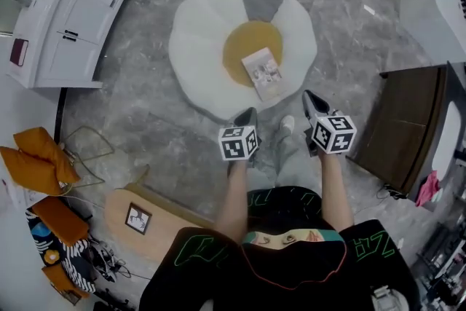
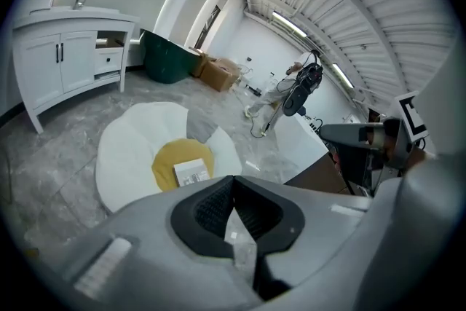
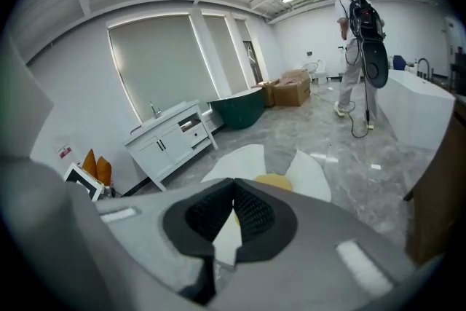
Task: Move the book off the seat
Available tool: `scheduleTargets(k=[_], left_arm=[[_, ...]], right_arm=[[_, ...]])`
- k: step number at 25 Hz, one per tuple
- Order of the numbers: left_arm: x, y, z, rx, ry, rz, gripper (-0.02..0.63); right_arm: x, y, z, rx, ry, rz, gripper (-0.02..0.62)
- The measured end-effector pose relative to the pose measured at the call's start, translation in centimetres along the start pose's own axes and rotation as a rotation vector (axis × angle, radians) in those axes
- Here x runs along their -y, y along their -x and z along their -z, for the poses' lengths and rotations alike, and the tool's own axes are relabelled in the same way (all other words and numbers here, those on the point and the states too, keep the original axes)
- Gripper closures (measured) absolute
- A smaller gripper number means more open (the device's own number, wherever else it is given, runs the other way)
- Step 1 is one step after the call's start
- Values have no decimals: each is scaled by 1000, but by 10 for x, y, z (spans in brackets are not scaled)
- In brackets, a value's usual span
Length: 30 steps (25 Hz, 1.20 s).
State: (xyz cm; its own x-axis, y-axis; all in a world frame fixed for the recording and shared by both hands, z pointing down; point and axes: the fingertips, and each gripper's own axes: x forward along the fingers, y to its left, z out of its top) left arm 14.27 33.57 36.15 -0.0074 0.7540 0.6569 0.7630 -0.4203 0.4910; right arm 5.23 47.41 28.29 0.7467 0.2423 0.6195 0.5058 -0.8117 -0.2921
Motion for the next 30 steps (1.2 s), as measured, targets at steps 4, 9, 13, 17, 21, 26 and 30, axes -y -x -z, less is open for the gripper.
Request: scheduleTargets(k=[4,9,13,17,21,26,30], left_arm=[[-10,-22,8,-34,40,-75,595],[-13,-73,9,-22,101,-148,595],[-26,-130,18,-8,147,-169,595],[-49,-179,51,3,199,-206,595],[-74,-229,79,-9,211,-201,595],[-111,-273,119,-17,228,-228,595],[-127,-298,147,-62,210,-228,595]], right_arm=[[21,-31,8,-69,-6,-68,592],[57,-95,16,-167,43,-179,592],[93,-137,34,-221,112,-186,592],[110,-175,84,-288,174,-217,592],[127,-212,131,-320,162,-199,592],[146,-254,190,-337,180,-165,592],[161,-278,228,-368,185,-163,591]])
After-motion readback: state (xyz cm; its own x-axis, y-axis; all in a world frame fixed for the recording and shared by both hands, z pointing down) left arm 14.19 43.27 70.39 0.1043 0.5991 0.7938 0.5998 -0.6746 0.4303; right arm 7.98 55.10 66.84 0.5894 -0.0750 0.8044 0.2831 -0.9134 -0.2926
